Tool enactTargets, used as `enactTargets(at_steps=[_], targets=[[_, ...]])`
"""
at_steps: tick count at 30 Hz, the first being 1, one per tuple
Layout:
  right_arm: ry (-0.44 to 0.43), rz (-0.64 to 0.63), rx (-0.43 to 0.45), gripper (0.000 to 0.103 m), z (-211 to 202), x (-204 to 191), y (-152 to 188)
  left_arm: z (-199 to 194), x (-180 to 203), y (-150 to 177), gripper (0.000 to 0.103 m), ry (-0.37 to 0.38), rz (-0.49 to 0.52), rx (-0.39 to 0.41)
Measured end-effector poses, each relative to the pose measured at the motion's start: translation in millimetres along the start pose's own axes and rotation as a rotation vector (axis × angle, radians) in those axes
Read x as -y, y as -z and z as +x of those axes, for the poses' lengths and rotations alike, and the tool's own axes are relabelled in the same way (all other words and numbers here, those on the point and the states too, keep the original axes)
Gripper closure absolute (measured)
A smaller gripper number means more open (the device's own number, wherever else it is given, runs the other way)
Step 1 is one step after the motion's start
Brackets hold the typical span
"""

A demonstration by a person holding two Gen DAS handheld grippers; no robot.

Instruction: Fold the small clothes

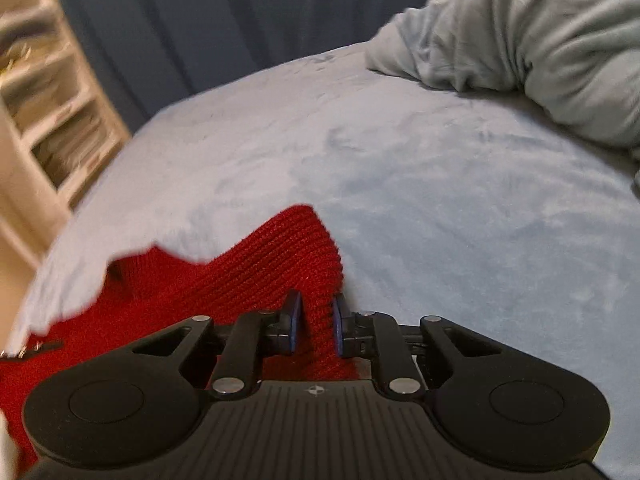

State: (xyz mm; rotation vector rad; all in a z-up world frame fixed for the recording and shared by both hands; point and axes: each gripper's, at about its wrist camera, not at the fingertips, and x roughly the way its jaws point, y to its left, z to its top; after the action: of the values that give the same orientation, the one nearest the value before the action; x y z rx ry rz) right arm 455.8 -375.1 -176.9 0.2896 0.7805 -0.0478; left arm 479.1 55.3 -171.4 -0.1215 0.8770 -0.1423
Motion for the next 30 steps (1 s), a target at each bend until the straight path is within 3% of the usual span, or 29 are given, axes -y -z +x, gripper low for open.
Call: enactTargets(at_steps=[1,3,4,5,7,8,9,11,14,15,16,17,18,19,21,24,27,29,30], targets=[[0.025,-0.007,-0.007,0.083,4,-1,0,14,-6,-1,0.090,0.003,-0.021,-0.017],[0.098,-0.018,-0.032,0.072,15,-8,-3,24,-8,-5,0.081,-0.009,-0.072,0.037],[0.142,-0.039,-0.042,0.059,19,-12,-4,22,-1,-8,0.064,-0.033,-0.067,0.066],[0.194,-0.066,-0.043,0.047,19,-17,-5,20,5,-10,0.054,-0.051,-0.053,0.069],[0.225,-0.100,0.039,0.047,5,-24,-5,4,17,-9,0.022,-0.058,0.001,0.111],[0.207,-0.123,0.109,0.048,-7,-29,-3,-6,22,-6,0.019,-0.060,0.034,0.158],[0.167,-0.163,0.156,0.050,-15,-35,-2,-14,27,-2,0.018,-0.059,0.080,0.203],[0.038,-0.229,0.105,0.077,-13,-49,-4,-12,33,0,0.018,-0.015,0.140,0.194],[-0.092,-0.294,-0.014,0.081,15,-75,-9,11,38,6,0.019,0.000,0.163,0.122],[-0.083,-0.326,-0.055,0.083,30,-83,-10,18,39,8,0.019,-0.011,0.172,0.121],[0.007,-0.366,-0.074,0.096,49,-86,-10,24,41,9,0.019,-0.024,0.184,0.131],[0.158,-0.417,-0.080,0.103,71,-82,-9,31,42,8,0.019,-0.039,0.200,0.140],[0.307,-0.429,-0.070,0.103,86,-72,-8,38,44,6,0.019,-0.043,0.214,0.137],[0.357,-0.385,-0.068,0.103,95,-56,-8,43,43,5,0.018,-0.051,0.224,0.124],[0.243,-0.267,-0.028,0.103,82,-35,-11,57,41,2,0.017,-0.068,0.236,0.087],[0.126,-0.165,0.044,0.100,48,-19,-14,59,30,3,0.015,-0.043,0.208,0.096],[0.020,-0.174,0.126,0.097,21,-25,-14,54,27,7,0.015,-0.047,0.194,0.114],[-0.032,-0.266,0.019,0.097,36,-39,-6,55,30,11,0.014,-0.063,0.224,0.121],[0.001,-0.330,-0.045,0.096,52,-45,4,56,32,12,0.013,-0.075,0.232,0.122]])
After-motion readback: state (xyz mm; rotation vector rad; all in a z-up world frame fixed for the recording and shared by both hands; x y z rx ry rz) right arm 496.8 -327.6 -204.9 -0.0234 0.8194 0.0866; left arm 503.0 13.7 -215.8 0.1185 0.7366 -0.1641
